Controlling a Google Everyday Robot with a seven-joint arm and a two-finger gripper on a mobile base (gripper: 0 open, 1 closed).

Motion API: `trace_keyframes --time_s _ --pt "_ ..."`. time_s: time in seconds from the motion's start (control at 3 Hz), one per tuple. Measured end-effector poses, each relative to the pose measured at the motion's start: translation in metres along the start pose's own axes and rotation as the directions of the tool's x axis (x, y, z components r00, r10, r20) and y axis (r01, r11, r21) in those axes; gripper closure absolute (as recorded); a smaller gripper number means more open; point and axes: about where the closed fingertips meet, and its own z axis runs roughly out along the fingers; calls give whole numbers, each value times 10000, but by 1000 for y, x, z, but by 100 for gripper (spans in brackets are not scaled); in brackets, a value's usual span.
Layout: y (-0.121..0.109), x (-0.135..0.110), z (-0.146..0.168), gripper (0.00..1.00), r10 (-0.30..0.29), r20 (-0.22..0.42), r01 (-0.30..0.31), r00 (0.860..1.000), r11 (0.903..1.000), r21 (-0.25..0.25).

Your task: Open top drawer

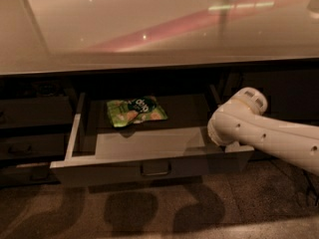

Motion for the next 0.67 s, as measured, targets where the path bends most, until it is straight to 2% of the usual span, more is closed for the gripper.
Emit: trace_keyframes --time_s 0.33,0.67 --pt "0 1 -2 58 -15 -50 15 10000 10000 -15" --pt "29 3 4 35 -131 -673 115 9976 9996 -253"
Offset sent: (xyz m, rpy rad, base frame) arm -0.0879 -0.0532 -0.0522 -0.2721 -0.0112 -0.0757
